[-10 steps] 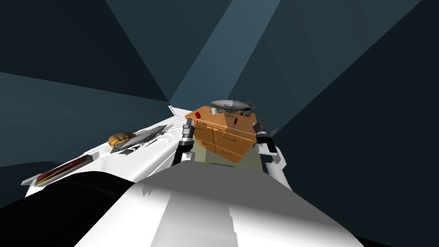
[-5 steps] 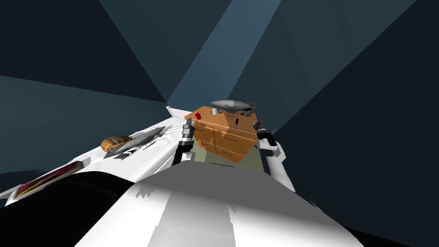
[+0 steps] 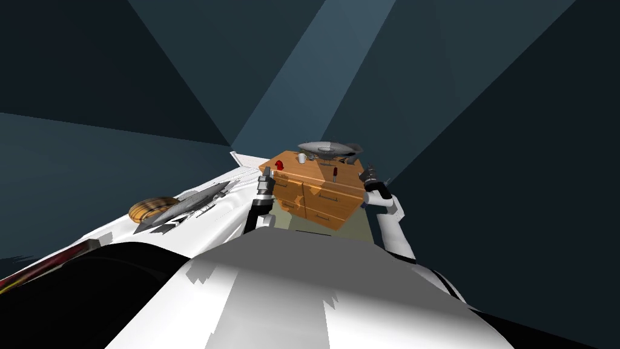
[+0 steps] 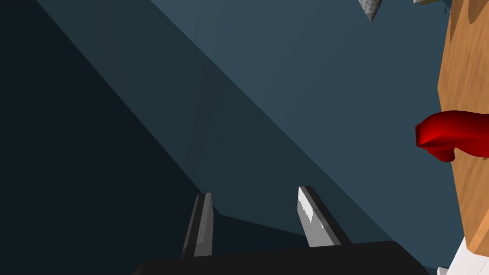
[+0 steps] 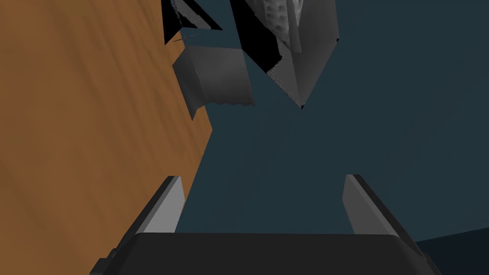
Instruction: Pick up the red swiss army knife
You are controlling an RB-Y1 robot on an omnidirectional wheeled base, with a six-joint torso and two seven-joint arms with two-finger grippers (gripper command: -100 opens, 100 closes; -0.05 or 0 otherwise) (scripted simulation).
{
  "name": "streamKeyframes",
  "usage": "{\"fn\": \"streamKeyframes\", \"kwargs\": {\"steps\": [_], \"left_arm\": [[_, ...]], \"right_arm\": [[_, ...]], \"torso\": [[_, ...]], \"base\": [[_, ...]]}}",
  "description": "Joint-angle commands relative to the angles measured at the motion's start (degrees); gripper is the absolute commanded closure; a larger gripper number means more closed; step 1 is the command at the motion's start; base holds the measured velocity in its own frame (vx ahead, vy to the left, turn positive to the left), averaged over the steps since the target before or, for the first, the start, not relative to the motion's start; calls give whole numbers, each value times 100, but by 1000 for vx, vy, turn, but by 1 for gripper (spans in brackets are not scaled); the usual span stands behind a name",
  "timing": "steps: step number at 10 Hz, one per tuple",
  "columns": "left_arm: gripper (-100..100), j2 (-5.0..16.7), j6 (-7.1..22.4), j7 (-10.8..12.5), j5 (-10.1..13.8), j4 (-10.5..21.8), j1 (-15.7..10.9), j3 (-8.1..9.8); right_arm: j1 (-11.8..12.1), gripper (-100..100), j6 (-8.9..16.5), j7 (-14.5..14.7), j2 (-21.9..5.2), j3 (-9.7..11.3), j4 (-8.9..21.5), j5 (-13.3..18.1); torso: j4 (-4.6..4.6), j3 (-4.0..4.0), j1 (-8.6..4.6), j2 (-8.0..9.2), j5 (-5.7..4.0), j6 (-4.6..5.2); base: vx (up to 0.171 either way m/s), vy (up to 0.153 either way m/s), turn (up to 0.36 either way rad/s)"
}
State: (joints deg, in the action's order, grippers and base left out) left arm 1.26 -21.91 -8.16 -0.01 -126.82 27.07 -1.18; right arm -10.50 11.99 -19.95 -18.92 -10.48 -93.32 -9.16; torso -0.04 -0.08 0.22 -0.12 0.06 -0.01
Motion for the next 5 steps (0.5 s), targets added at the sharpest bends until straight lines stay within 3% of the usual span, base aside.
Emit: {"fn": "streamKeyframes", "kwargs": {"steps": [1, 3, 4, 5], "left_arm": [[0, 0, 0, 0, 0, 0, 0, 0], [0, 0, 0, 0, 0, 0, 0, 0], [0, 0, 0, 0, 0, 0, 0, 0], [0, 0, 0, 0, 0, 0, 0, 0]], "right_arm": [[-286, -100, 286, -272, -130, -131, 286, -26], [-410, -100, 547, -272, -130, -131, 406, -26], [-682, -100, 765, -508, -233, -249, 682, -40], [-744, -100, 924, -508, -233, -249, 740, -40]], "torso": [[0, 0, 0, 0, 0, 0], [-2, -4, 8, -6, 2, -1], [1, 3, -4, 5, -1, 0], [1, 1, 1, 1, 0, 2]], "base": [[47, 94, -87], [8, 70, -31], [13, 74, -113], [15, 82, -72]]}}
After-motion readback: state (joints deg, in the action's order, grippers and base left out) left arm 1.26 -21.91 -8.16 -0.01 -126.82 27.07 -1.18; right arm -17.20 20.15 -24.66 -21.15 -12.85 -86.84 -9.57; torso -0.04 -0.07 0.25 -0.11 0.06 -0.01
